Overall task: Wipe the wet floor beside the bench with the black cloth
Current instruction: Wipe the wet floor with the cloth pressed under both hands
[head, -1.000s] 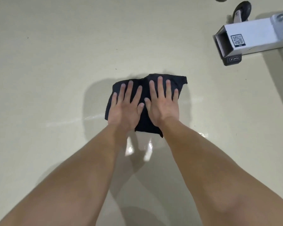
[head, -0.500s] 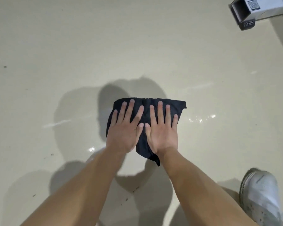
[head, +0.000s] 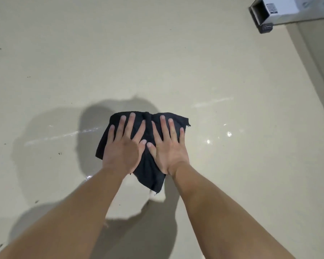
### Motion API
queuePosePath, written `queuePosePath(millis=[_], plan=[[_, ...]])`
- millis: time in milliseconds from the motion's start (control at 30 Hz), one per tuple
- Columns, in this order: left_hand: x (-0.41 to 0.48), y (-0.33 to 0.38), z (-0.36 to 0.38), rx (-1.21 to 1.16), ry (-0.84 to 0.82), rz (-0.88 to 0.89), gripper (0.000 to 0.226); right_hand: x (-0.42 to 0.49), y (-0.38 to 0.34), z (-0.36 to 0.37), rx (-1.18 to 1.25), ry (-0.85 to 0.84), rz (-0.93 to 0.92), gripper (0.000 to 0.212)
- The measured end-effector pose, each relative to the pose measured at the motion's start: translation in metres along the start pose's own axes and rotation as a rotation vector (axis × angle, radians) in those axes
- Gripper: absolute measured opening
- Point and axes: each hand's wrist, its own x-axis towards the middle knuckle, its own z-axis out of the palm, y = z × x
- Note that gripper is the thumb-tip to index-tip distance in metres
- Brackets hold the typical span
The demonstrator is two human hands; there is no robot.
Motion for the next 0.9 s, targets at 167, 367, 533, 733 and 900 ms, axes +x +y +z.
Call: queuePosePath(millis=[167, 367, 533, 733, 900], plan=[[0.078, 0.027, -0.017, -0.034, 0.075, -0.09, 0.061, 0.07, 0.049, -0.036, 0.035, 0.151, -0.065, 0.063], [0.173, 0.123, -0.027, -0.068, 0.128, -0.253, 0.061, 0.143, 0.189, -0.088, 0.002, 0.222, -0.055, 0.063], [0.18, 0.265, 0.003, -0.062, 0.143, -0.145, 0.061, 0.113, 0.293, -0.078, -0.008, 0.193, 0.044, 0.062], [0.066, 0.296, 0.04, -0.016, 0.066, -0.133, 0.062, 0.0, 0.299, -0.017, 0.053, 0.147, 0.048, 0.064], [-0.03, 0.267, 0.059, -0.047, -0.03, -0.154, 0.063, -0.072, 0.248, 0.028, 0.088, 0.087, 0.015, 0.065]])
